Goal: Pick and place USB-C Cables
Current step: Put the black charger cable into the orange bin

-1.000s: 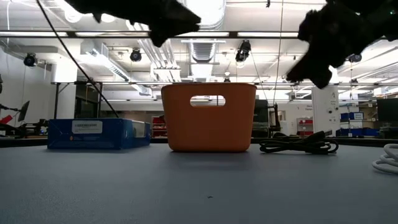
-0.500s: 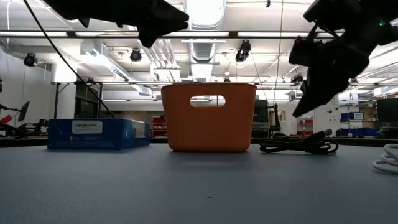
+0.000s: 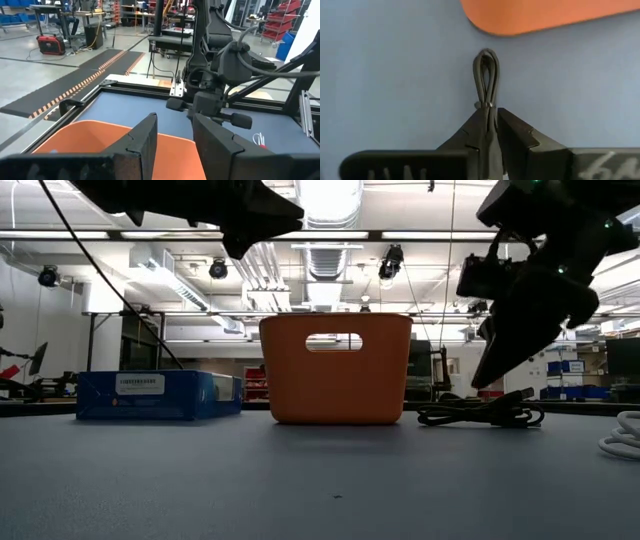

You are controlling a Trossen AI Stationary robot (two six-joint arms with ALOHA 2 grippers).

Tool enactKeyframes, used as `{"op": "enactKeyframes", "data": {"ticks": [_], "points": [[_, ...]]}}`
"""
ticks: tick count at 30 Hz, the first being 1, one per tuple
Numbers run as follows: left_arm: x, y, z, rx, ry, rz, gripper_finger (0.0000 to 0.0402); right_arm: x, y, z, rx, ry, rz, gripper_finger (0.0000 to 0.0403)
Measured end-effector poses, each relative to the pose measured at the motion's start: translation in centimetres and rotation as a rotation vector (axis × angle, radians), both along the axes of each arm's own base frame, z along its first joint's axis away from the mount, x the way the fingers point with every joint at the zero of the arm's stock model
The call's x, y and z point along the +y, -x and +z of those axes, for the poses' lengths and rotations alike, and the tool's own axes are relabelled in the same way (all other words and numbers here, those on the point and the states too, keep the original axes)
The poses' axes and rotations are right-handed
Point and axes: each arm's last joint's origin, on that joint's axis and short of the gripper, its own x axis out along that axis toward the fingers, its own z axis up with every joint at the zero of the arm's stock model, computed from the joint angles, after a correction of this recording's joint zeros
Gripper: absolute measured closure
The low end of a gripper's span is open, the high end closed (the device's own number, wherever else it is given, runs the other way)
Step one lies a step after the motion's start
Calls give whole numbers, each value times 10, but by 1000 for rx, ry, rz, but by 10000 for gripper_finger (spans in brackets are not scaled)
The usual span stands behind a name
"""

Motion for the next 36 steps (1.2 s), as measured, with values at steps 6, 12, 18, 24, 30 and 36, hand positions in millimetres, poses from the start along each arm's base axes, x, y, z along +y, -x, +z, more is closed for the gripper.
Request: {"op": "enactKeyframes", "data": {"ticks": [6,12,18,24,30,36], "points": [[0,-1,2,-7,0,0,291,1,-7,-8,47,4,3,297],[0,-1,5,-18,0,1,291,3,-11,-15,83,-5,16,238],[0,-1,6,-29,-1,1,291,3,-14,-29,146,-11,19,229],[0,-1,7,-38,-3,1,291,4,-16,-38,176,-9,8,275],[0,-1,6,-35,-3,1,291,4,-15,-34,167,-25,10,342],[0,-1,6,-35,-2,1,291,5,-6,-19,155,-117,62,366]]}}
